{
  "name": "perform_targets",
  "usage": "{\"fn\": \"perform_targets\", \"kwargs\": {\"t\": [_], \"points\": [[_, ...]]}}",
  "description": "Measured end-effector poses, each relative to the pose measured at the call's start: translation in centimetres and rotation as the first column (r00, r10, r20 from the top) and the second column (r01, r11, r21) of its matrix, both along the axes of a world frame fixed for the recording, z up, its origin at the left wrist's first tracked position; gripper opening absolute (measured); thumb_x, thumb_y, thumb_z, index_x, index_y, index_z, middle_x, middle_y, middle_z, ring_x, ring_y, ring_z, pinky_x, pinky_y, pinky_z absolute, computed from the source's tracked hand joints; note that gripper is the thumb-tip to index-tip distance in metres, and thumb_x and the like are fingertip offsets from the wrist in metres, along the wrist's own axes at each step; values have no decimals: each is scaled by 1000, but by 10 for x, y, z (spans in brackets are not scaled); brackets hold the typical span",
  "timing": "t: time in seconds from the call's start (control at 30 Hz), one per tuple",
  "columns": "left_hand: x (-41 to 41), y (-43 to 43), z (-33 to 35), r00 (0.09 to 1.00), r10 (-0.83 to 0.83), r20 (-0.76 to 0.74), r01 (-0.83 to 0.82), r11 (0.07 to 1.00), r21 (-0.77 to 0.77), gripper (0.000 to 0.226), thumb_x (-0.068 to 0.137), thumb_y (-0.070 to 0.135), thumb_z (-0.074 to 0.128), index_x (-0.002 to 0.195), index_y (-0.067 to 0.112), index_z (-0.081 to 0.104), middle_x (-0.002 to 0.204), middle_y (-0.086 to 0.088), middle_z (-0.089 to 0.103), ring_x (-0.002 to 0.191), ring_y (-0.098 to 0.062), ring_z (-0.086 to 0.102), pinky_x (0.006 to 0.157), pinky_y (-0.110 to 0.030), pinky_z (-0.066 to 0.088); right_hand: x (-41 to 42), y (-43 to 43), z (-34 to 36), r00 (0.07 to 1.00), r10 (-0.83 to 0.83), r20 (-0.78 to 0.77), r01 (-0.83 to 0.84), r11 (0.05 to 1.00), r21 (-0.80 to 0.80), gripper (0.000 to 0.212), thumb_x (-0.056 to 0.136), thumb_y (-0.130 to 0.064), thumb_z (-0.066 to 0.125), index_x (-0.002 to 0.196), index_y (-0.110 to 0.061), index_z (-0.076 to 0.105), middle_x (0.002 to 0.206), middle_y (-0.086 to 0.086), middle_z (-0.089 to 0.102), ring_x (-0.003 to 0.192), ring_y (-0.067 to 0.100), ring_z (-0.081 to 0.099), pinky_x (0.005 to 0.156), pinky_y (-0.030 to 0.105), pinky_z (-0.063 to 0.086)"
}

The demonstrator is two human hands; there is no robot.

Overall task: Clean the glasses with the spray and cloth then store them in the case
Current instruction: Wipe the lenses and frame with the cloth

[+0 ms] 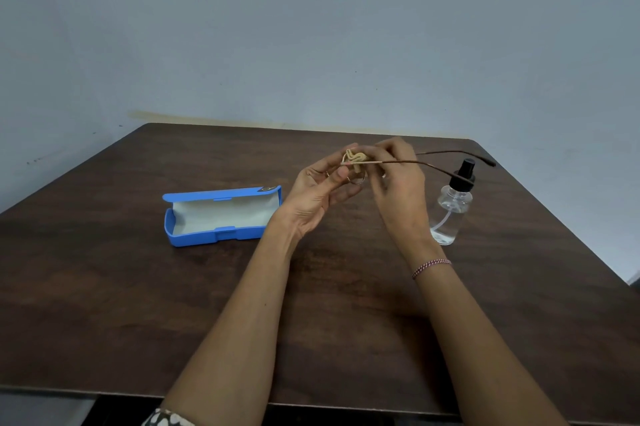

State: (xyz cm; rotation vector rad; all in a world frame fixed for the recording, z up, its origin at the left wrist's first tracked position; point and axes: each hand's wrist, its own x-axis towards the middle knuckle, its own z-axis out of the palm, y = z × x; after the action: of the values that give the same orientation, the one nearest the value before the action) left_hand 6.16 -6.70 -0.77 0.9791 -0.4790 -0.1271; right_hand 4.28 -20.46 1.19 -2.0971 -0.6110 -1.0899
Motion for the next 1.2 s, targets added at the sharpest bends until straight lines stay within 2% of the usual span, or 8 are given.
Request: {"fn": "perform_targets", "kwargs": {"t": [0.1,0.3,0.5,0.63,0.8,0.97,1.1,1.2], "points": [[-1,1,-2,1000,-23,-1,24,999,28,56,59,35,87,111,25,69,111,-2,71,100,-19,68,72,-27,57,3,-6,0,996,-92,-18,91,996,-24,34,80,13,51,102,-7,67,100,12,54,96,23,47,77,12,36],[-1,4,-1,998,-62,18,62,998,-3,50,67,30,80,116,24,66,107,-9,71,101,-24,68,76,-24,57,6,-16,1,973,-191,-126,192,981,-2,29,85,8,49,101,-7,68,105,13,53,100,26,46,78,38,48],[0,6,-2,997,-72,28,73,997,-8,48,71,27,75,117,23,65,107,-9,71,101,-24,68,78,-25,56,3,-10,0,993,-90,-76,90,996,-1,29,83,10,51,99,-7,69,104,13,51,99,20,45,79,18,37],[0,6,-2,994,-103,26,103,995,-6,47,72,27,76,118,22,66,107,-8,71,102,-25,68,78,-26,57,6,-15,-2,984,-141,-106,148,988,52,32,83,11,50,100,-8,68,102,10,52,99,18,44,78,2,32],[-1,6,-1,994,-109,29,110,994,-6,48,70,29,78,116,23,67,106,-8,72,101,-24,68,77,-26,57,6,-12,-1,988,-110,-105,113,994,17,31,84,10,50,104,-7,67,103,11,52,100,21,48,81,17,39],[0,8,0,994,-99,36,100,995,-27,46,71,27,76,117,22,67,107,-9,71,101,-25,68,78,-27,57,5,-12,0,992,-96,-79,95,995,-16,28,85,8,51,103,-6,67,102,11,52,99,17,45,80,8,35],[1,8,-1,993,-110,42,111,993,-33,49,73,28,77,119,20,65,109,-9,71,103,-28,67,79,-27,57,9,-17,0,975,-208,-80,209,978,3,26,88,5,52,107,-5,67,103,14,54,99,23,50,79,23,43],[2,7,0,993,-108,41,110,993,-46,49,72,30,79,118,20,66,109,-10,71,103,-29,67,77,-27,57,10,-19,-1,967,-236,-93,237,971,3,25,88,2,53,108,-5,67,103,13,53,95,22,52,76,17,39]]}}
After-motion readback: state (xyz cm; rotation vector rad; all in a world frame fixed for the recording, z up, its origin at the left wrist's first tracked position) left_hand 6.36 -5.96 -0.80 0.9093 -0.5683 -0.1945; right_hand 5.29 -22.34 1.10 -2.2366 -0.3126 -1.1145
